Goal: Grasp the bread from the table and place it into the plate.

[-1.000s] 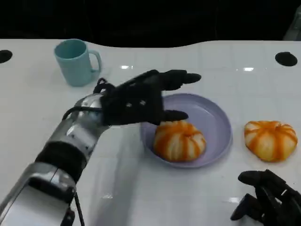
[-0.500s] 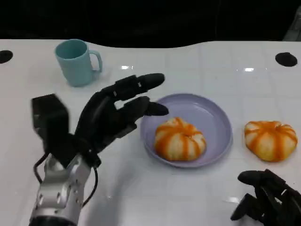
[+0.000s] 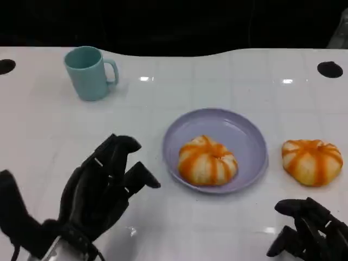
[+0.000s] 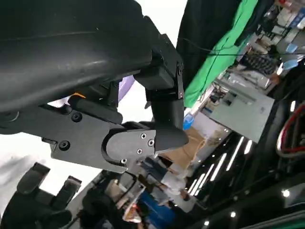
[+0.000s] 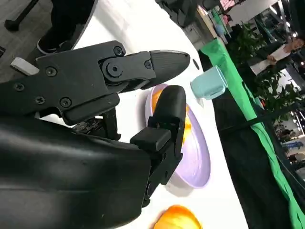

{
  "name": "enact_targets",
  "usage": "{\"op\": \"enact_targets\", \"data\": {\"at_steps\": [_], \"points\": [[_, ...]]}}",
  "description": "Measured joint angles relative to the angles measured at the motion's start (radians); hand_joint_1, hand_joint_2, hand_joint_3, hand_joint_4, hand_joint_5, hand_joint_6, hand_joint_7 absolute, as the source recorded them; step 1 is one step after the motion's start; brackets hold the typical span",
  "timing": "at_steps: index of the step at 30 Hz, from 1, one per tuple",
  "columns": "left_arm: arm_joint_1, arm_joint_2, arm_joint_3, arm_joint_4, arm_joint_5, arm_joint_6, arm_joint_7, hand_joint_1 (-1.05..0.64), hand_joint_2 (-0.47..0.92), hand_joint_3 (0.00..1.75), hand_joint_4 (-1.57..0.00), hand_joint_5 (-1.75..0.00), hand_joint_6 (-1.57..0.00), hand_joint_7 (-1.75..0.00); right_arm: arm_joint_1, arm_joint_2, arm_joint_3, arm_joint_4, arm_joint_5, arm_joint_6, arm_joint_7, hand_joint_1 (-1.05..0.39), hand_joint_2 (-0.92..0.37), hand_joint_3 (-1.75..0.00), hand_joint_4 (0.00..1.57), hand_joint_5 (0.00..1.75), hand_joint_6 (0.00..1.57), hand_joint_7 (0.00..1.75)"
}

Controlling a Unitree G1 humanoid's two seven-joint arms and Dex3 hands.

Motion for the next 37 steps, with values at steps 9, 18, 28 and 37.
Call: {"op": "enact_targets", "data": {"at_steps": [9,18,28,37], "points": [[0.135,-0.004,0.021,-0.023,0.003,-0.001,0.008,-0.51,0.92,0.46,-0.69,-1.75,-0.54,-1.57,-0.005,-0.001,0.001,0.001,-0.001,-0.001,-0.002,-0.79,-0.92,-0.21,0.68,1.45,0.72,0.98],[0.169,-0.006,0.021,-0.03,0.015,0.0,0.057,-0.51,0.92,0.42,-0.69,-1.75,-0.55,-1.57,-0.017,-0.001,-0.002,0.005,0.0,-0.001,-0.001,-0.8,-0.92,-0.21,0.68,1.44,0.72,0.97],[0.169,-0.006,0.01,-0.029,0.043,0.0,0.066,-0.51,0.92,0.42,-0.68,-1.75,-0.54,-1.59,-0.02,-0.002,-0.008,0.014,-0.001,-0.007,0.005,-0.79,-0.92,-0.22,0.67,1.45,0.72,0.98],[0.155,-0.006,0.01,-0.014,0.044,0.0,0.066,-0.51,0.92,0.43,-0.66,-1.75,-0.49,-1.64,-0.026,-0.003,-0.009,0.014,-0.002,-0.007,-0.001,-0.8,-0.92,-0.2,0.68,1.45,0.72,0.98]]}}
